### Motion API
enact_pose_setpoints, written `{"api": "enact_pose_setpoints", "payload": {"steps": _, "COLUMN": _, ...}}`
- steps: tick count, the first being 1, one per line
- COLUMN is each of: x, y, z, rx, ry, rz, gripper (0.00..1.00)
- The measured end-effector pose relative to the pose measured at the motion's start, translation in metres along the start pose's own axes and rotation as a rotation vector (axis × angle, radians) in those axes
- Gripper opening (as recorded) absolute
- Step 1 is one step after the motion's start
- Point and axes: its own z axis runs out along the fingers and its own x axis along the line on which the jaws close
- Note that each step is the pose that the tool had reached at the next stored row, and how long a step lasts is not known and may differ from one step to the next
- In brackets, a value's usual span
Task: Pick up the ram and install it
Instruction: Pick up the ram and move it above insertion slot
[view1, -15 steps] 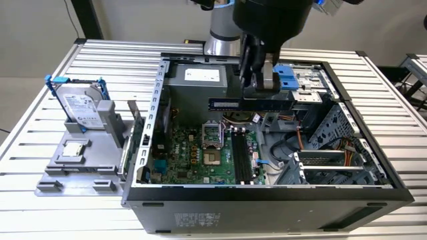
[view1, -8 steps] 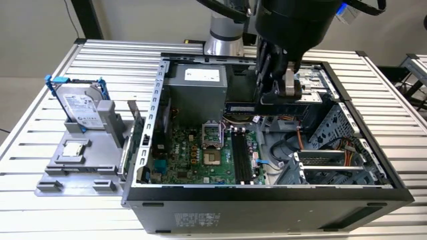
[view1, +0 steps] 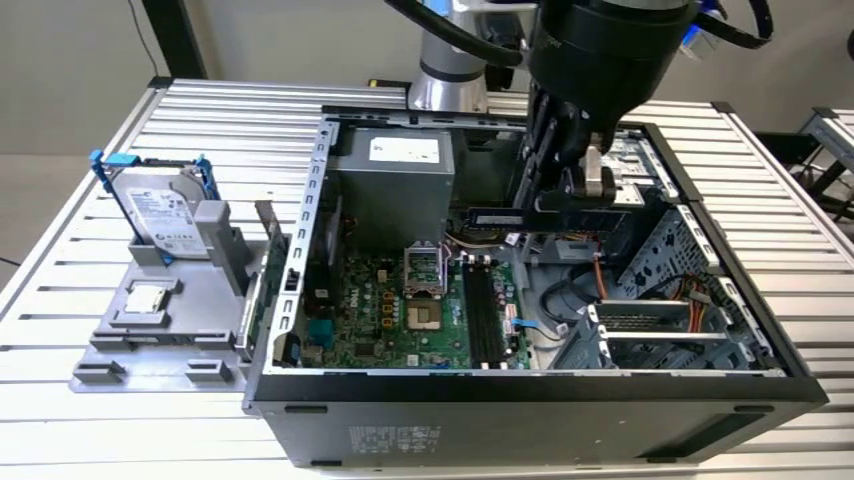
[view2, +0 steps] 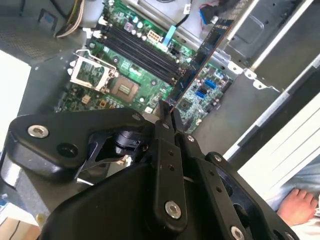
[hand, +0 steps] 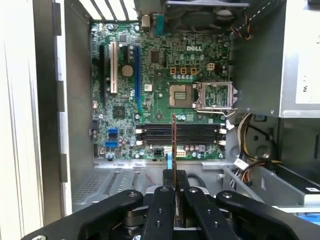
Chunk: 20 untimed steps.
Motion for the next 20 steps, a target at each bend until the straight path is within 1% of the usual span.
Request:
{"api": "enact_pose_setpoints", "payload": {"steps": 6, "x": -0.0203, "y": -0.0003, "z": 0.0024, "rx": 0.0000, "ry": 0.0000, "rz": 0.001, "gripper": 0.00}}
{"api": "enact_pose_setpoints", "payload": {"steps": 12, "x": -0.0360, "y": -0.0005, "z": 0.0032, "rx": 0.0000, "ry": 0.0000, "rz": 0.002, "gripper": 0.00}}
{"api": "enact_pose_setpoints", "payload": {"steps": 13, "x": -0.0381, "y": -0.0005, "z": 0.0033, "rx": 0.0001, "ry": -0.0001, "rz": 0.002, "gripper": 0.00}}
{"api": "enact_pose_setpoints", "payload": {"steps": 16, "x": -0.0411, "y": -0.0005, "z": 0.0034, "rx": 0.0000, "ry": 0.0000, "rz": 0.002, "gripper": 0.00}}
{"api": "enact_pose_setpoints", "payload": {"steps": 20, "x": -0.0419, "y": -0.0005, "z": 0.0034, "rx": 0.0000, "ry": 0.0000, "rz": 0.002, "gripper": 0.00}}
